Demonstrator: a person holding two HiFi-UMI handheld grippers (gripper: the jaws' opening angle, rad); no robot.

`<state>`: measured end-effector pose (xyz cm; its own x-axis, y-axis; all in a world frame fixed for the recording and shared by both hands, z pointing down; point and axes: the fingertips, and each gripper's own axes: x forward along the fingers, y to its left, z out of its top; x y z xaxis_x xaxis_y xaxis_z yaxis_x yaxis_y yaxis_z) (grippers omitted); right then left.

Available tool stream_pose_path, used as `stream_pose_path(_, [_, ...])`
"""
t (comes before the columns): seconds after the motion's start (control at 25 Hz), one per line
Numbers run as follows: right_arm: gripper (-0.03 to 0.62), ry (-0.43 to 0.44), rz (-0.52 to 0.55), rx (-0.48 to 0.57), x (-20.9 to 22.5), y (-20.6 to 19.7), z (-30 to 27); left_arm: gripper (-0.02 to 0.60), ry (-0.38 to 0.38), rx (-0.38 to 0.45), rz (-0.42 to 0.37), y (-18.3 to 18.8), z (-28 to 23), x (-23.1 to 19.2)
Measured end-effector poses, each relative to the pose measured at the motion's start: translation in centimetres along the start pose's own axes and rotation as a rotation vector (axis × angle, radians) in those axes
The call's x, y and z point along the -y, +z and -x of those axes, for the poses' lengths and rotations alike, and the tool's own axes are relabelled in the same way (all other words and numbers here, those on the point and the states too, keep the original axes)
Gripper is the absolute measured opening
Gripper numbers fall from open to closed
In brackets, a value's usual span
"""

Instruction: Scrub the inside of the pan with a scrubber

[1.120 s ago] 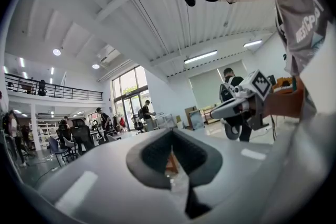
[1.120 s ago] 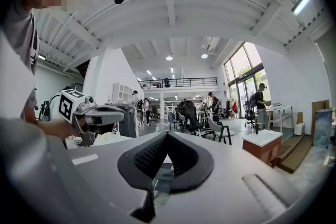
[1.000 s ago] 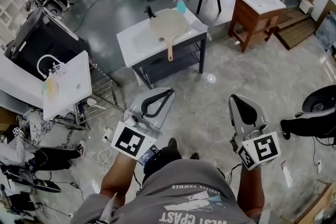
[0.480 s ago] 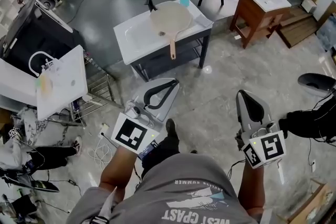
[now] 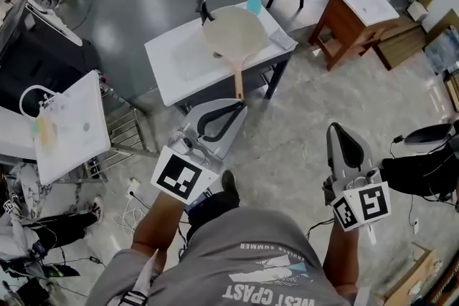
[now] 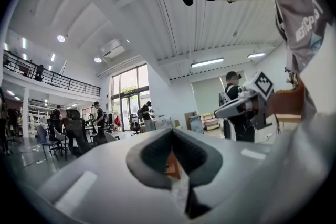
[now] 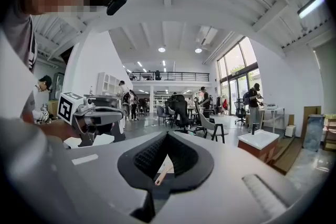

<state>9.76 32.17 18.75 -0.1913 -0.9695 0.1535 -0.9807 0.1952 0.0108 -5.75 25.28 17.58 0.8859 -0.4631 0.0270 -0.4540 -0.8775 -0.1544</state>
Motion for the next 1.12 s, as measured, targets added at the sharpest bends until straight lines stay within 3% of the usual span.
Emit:
stream_pose_path(0.52, [0.002,-0.041,0.014,-0.021,0.5,1.1,-9.8,0.002,-0.046,0.012,0.020,-2.1,-3.6,-9.2])
stream_pose_path(0.8, [0.002,-0.010,-0.011,-0.027,4.2,0.5,-13.8,0.002,-0.016,-0.045,0.029,-3.6,-7.1,-11.4])
stream_pose_path(1.12, [0.002,0.099,-0.061,-0.032,10.4,-0.9,-20.8,0.002,0.081,-0.117,0.026,-4.8,-13.3,-14.3])
